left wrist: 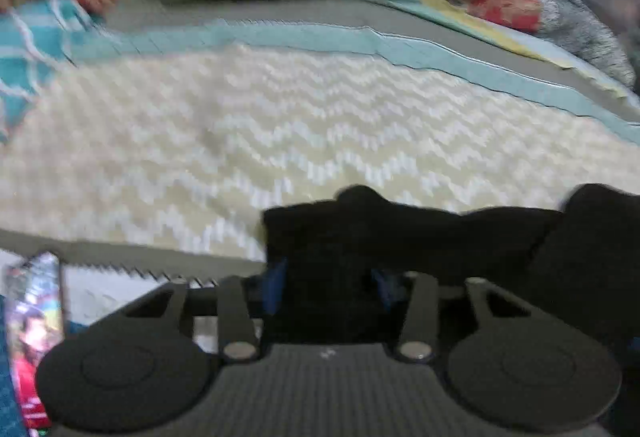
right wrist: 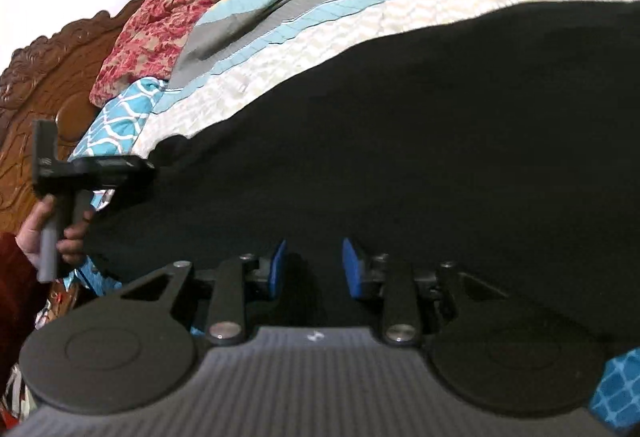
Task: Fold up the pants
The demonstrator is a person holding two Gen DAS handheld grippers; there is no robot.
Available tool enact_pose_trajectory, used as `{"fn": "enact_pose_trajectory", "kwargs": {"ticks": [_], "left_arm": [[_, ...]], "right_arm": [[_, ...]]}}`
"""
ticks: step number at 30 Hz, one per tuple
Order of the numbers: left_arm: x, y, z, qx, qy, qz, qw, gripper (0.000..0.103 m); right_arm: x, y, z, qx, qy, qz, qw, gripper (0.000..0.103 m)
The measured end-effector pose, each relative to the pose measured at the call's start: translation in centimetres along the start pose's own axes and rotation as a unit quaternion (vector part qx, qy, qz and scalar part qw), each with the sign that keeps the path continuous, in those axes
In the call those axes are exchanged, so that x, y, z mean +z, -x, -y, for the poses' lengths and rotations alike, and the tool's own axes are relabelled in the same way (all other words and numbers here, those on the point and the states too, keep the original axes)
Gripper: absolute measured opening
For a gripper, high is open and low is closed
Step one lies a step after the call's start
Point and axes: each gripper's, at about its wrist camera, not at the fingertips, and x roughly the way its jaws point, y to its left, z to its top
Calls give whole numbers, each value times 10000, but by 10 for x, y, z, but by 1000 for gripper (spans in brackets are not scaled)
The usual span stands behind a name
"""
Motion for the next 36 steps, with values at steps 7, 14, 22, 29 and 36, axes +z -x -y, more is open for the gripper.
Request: {"fn": "enact_pose_trajectory", "kwargs": {"ticks": [7, 14, 22, 29, 36], "left_arm": [[-27, 2, -45, 153, 1759, 403, 9835, 32], [-21, 77, -37, 245, 1738, 1089, 9784, 52], [-29, 110, 27, -977, 1062, 1347, 9803, 51], [-64, 29, 70, -111, 590, -191, 9980, 43], [-48, 48, 92, -82, 757, -353, 9965, 46]], "right_arm": [[2, -2, 11, 18, -293, 27, 9996, 34], [9, 44, 21, 30, -254, 533, 9982, 35], [-4, 197, 135, -1126, -1509, 2561, 9481, 41], [-53, 297, 224, -2094, -2576, 3690, 8681, 49], [-12, 320, 281, -2658, -2369, 3717, 8574, 50]]}}
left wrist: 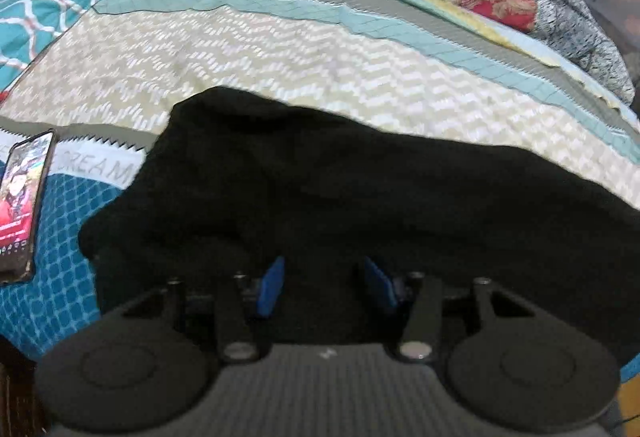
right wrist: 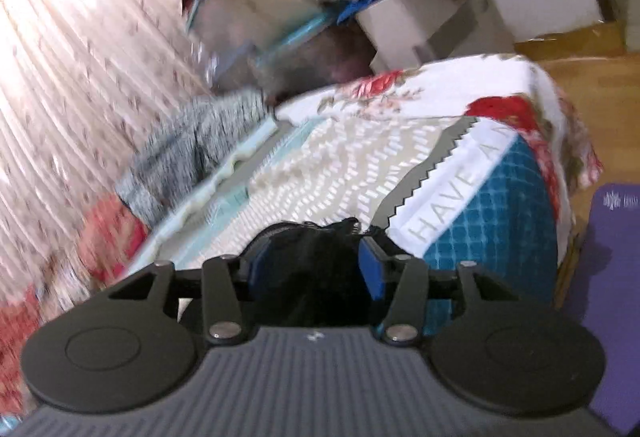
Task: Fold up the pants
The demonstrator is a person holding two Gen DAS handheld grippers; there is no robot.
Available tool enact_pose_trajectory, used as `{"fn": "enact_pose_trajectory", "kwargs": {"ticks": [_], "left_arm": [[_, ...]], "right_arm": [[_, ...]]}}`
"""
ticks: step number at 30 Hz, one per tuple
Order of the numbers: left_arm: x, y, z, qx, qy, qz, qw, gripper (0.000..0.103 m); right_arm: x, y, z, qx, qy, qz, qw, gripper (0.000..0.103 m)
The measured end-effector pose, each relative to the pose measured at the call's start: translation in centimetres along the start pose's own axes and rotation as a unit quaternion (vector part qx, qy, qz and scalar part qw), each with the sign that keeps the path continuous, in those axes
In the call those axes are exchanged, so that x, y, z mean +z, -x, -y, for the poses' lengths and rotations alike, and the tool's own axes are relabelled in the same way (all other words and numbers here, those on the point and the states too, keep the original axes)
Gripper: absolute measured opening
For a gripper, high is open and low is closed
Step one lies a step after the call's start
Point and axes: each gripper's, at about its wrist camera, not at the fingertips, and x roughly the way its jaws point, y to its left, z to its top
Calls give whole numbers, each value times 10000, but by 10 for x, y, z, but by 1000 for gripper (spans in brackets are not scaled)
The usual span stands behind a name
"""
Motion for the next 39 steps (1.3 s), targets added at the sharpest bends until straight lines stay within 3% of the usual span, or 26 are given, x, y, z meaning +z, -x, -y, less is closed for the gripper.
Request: {"fn": "enact_pose_trajectory", "kwargs": {"ticks": [2, 4, 6, 8, 10, 13, 14, 15, 18, 20, 25, 28, 32, 35, 36, 37, 39], "left_arm": [[-1, 1, 16, -4, -137, -28, 9999, 46], [-4, -5, 32, 45, -298, -140, 9994, 46], [-7, -14, 45, 103, -453, -264, 9986, 47], [-11, -21, 56, 185, -593, -349, 9975, 52], [-14, -26, 63, 306, -709, -360, 9964, 54], [-16, -29, 70, 368, -808, -398, 9953, 56], [-16, -28, 72, 396, -839, -408, 9948, 56], [-16, -28, 72, 413, -854, -414, 9946, 56], [-15, -27, 72, 406, -781, -450, 9951, 57], [-14, -27, 71, 388, -706, -471, 9956, 58], [-13, -28, 69, 343, -693, -490, 9958, 62], [-14, -28, 70, 330, -735, -492, 9955, 64], [-14, -25, 65, 246, -664, -456, 9964, 64], [-15, -23, 63, 198, -598, -420, 9971, 61], [-16, -23, 63, 195, -581, -417, 9973, 61], [-16, -22, 62, 198, -550, -412, 9974, 56], [-14, -15, 58, 158, -426, -364, 9983, 43]], "right_arm": [[4, -19, 5, -17, 85, -370, 9993, 20], [5, -22, -4, 177, 254, -342, 9989, 18], [7, -4, -26, 391, 934, 21, 9949, 18], [8, 14, -42, 745, 1630, 386, 9830, 18], [7, 13, -35, 662, 1978, 406, 9772, 18], [9, -25, 25, -126, 1314, -156, 9911, 19], [7, -33, 41, -90, 993, -341, 9944, 19], [5, -27, 48, 94, 765, -200, 9968, 22], [10, -8, 56, 402, 215, 163, 9988, 49], [8, -4, 63, 523, -338, 360, 9974, 50], [-14, 2, 80, 748, -1385, 197, 9873, 50], [-18, 1, 76, 862, -1546, 64, 9842, 50], [-17, 1, 60, 765, -1237, 83, 9893, 50], [-12, -4, 44, 588, -807, 38, 9950, 39], [-13, -5, 43, 509, -717, -7, 9961, 31], [-11, -7, 40, 464, -702, -63, 9964, 24], [-9, -4, 34, 469, -747, -78, 9961, 22]]}}
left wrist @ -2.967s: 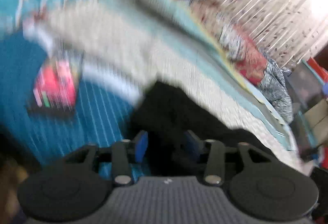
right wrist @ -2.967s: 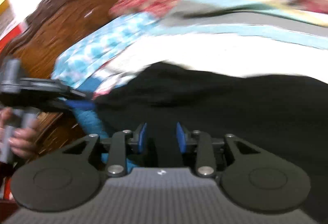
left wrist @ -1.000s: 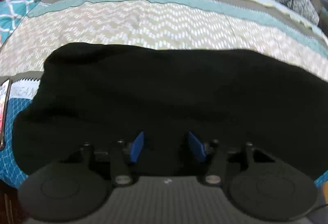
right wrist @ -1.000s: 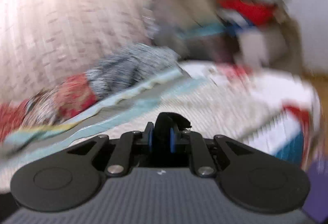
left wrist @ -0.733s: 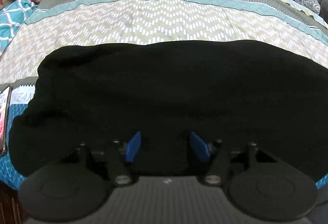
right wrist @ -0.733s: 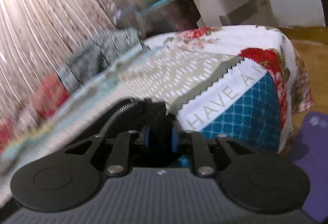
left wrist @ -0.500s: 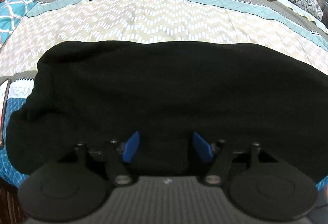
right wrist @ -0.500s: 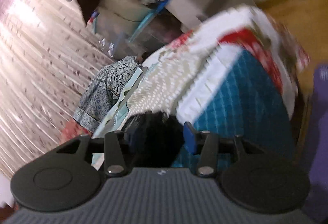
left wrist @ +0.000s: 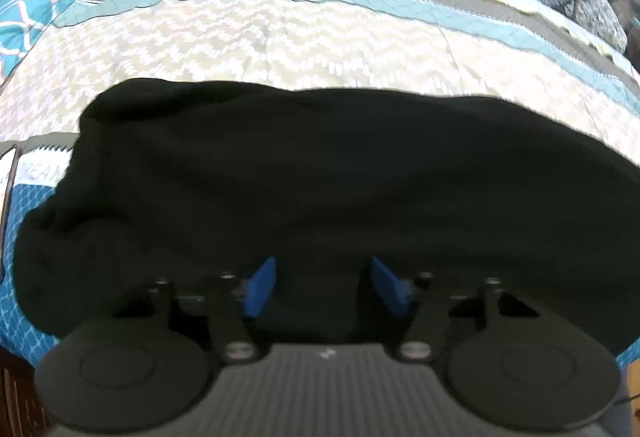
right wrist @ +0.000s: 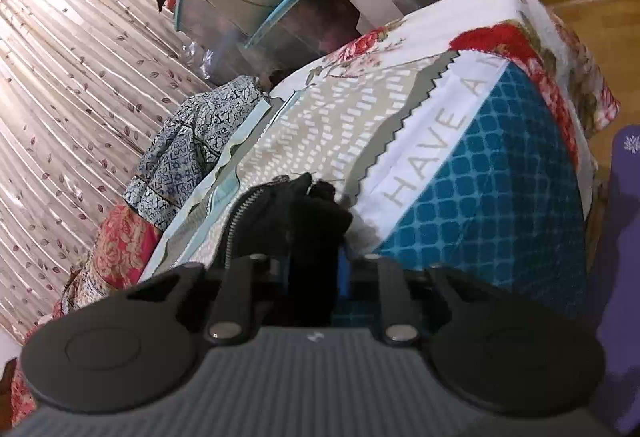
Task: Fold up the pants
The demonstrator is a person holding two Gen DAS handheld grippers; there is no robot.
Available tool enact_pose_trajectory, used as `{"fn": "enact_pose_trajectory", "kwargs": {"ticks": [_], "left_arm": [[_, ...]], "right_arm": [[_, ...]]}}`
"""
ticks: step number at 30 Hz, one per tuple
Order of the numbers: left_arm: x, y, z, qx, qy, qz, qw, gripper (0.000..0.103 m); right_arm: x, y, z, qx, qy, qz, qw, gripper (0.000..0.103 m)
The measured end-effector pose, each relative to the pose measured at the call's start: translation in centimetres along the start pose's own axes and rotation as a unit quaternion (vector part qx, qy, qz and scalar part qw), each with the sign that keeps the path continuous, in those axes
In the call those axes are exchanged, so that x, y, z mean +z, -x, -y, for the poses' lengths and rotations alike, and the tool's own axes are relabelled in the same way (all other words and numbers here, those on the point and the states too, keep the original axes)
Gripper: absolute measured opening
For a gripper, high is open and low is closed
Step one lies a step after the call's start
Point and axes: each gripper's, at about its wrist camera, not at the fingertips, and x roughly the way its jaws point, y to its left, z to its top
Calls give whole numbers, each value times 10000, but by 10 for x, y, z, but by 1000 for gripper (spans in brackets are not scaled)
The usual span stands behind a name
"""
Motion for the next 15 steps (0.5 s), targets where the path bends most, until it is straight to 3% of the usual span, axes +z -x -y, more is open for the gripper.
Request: {"fn": "enact_pose_trajectory", "kwargs": {"ticks": [2, 5, 7, 10, 15], "left_arm": [[2, 14, -6, -374, 229, 146, 9989, 35], [3, 35, -11, -968, 416, 441, 9935, 35], [3, 45, -10, -1369, 463, 572, 9879, 35], [-1, 47, -6, -1848, 472, 538, 9802, 35], [-18, 37, 1, -2084, 252, 294, 9773, 35]], "right_arm": [[1, 12, -22, 267, 308, 110, 9991, 21], [-6, 26, -70, 688, 1056, 111, 9920, 21], [-20, 30, -109, 1113, 1700, -42, 9791, 21], [-67, 26, -166, 1466, 3043, -498, 9399, 21], [-170, -1, -210, 1577, 4490, -1694, 8630, 22]]}}
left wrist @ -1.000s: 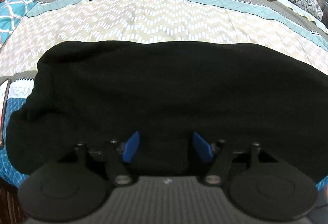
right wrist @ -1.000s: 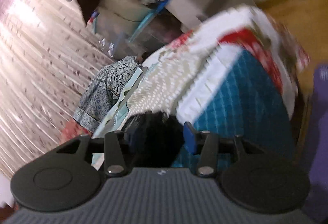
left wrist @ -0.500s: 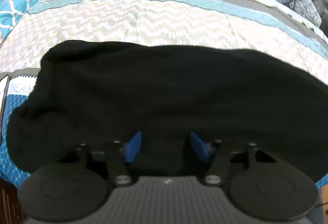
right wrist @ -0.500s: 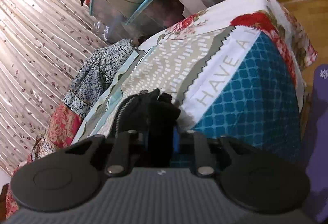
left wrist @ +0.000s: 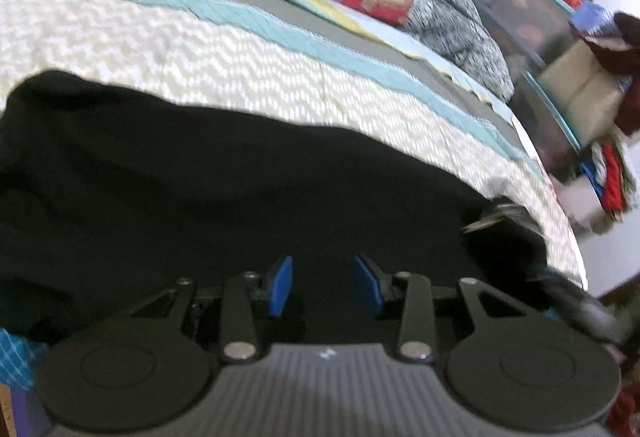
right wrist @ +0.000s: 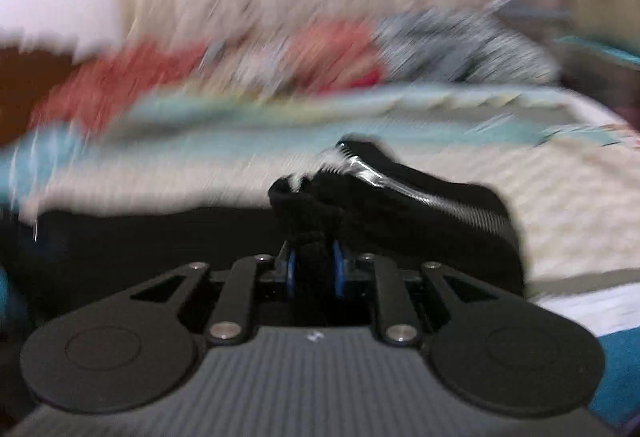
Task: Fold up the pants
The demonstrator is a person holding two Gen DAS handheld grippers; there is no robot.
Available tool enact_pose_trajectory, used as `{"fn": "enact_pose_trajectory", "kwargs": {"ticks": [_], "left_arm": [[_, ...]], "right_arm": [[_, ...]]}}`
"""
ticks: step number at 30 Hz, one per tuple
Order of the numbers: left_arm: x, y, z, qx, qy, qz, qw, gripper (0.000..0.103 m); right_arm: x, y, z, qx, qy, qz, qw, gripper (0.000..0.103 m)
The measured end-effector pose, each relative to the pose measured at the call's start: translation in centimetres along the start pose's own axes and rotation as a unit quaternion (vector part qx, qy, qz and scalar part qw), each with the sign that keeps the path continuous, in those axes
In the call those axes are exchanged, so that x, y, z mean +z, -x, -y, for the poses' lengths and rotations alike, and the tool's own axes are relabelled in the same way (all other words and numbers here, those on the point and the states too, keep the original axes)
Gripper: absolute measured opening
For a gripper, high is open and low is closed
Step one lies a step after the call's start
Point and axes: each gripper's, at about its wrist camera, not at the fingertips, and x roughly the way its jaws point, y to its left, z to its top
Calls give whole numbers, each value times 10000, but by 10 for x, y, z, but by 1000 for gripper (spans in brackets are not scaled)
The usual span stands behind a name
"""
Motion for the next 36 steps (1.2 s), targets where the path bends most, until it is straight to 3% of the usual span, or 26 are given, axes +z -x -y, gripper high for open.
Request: {"fn": "enact_pose_trajectory", "kwargs": {"ticks": [2, 4, 6, 9, 12, 13, 17, 20, 24, 26, 28, 31, 36], "left_arm": [[-6, 4, -7, 2, -51, 4, 10000, 35], [-11, 17, -15, -1, -54, 152, 9999, 36], [-12, 33, -27, -33, 28, 349, 9994, 39], [-14, 60, -56, -68, 307, 647, 9974, 41], [-19, 81, -84, -70, 712, 936, 9930, 42], [-19, 86, -91, -45, 842, 1021, 9912, 43], [-29, 107, -123, 81, 1382, 1383, 9807, 43], [-38, 117, -143, 254, 1650, 1530, 9740, 46], [-51, 125, -172, 487, 2038, 1619, 9643, 52], [-56, 126, -186, 405, 2319, 1662, 9576, 62], [-60, 125, -195, 370, 2465, 1687, 9536, 72], [-58, 113, -205, 345, 2625, 1590, 9511, 88], [-47, 90, -221, 101, 2900, 1476, 9455, 103]], "right_arm": [[-14, -26, -22, -163, 561, -600, 9965, 29], [-20, -24, -36, -270, 1076, -581, 9921, 46], [-10, -10, -36, -38, 1046, -577, 9928, 50], [12, 14, -26, 238, 666, -205, 9973, 48], [30, 14, -11, 236, 20, 115, 9997, 25], [32, 8, -7, 139, -148, 104, 9997, 23], [14, -27, 1, -31, -734, -349, 9967, 21], [-12, -52, -5, -213, -732, -939, 9927, 21], [7, -47, -12, -389, -802, -1047, 9905, 22], [20, -30, -23, -669, -677, -701, 9930, 24], [32, -16, -42, -458, -568, -305, 9969, 24], [42, -24, -79, 60, -641, -305, 9975, 24], [33, -91, -163, 1451, -960, -1378, 9751, 23]]}}
